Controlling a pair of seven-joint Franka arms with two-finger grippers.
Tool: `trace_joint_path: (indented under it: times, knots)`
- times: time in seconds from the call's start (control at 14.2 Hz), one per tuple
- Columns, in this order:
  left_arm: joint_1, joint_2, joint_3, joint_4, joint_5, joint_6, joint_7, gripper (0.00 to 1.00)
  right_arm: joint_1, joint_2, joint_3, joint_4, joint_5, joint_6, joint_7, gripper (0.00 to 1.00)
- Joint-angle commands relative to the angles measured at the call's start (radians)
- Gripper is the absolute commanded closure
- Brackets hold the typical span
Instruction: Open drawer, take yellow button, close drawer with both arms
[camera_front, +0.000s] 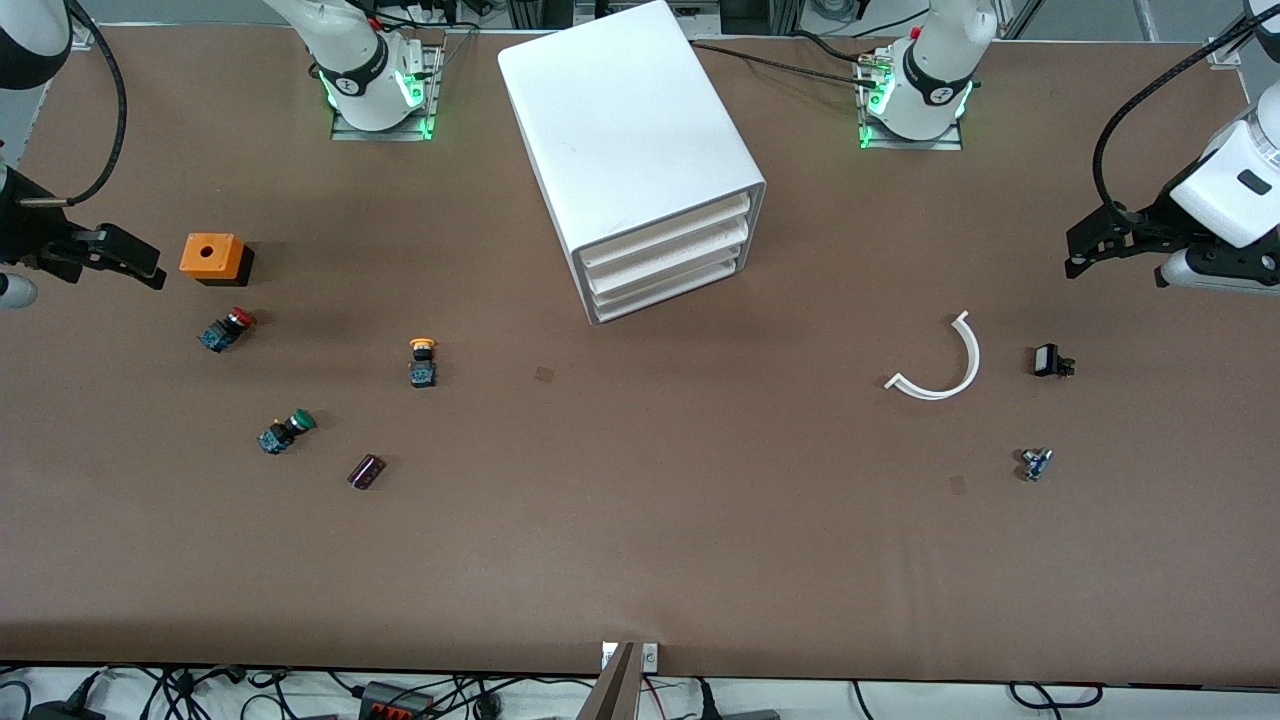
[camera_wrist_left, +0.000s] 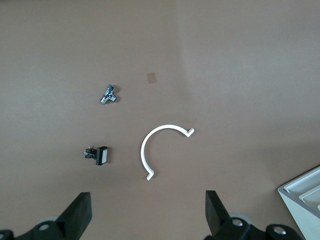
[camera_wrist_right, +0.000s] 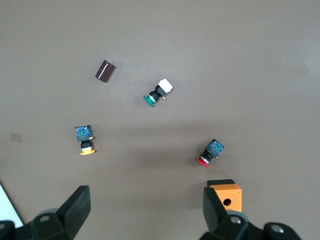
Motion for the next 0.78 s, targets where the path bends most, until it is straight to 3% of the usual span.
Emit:
trace_joint_path:
  times: [0.0,0.71]
  knots:
    - [-0.008,-0.009,0.005,0.001,-0.001,-0.029,0.027,0.0,-0.008,-0.02,0.003,-0.016,-0.014,0.013,-0.023,0.0]
    - [-0.011,-0.009,0.001,0.009,-0.003,-0.049,0.027,0.0,-0.006,-0.029,0.003,-0.007,-0.009,-0.049,-0.029,0.0]
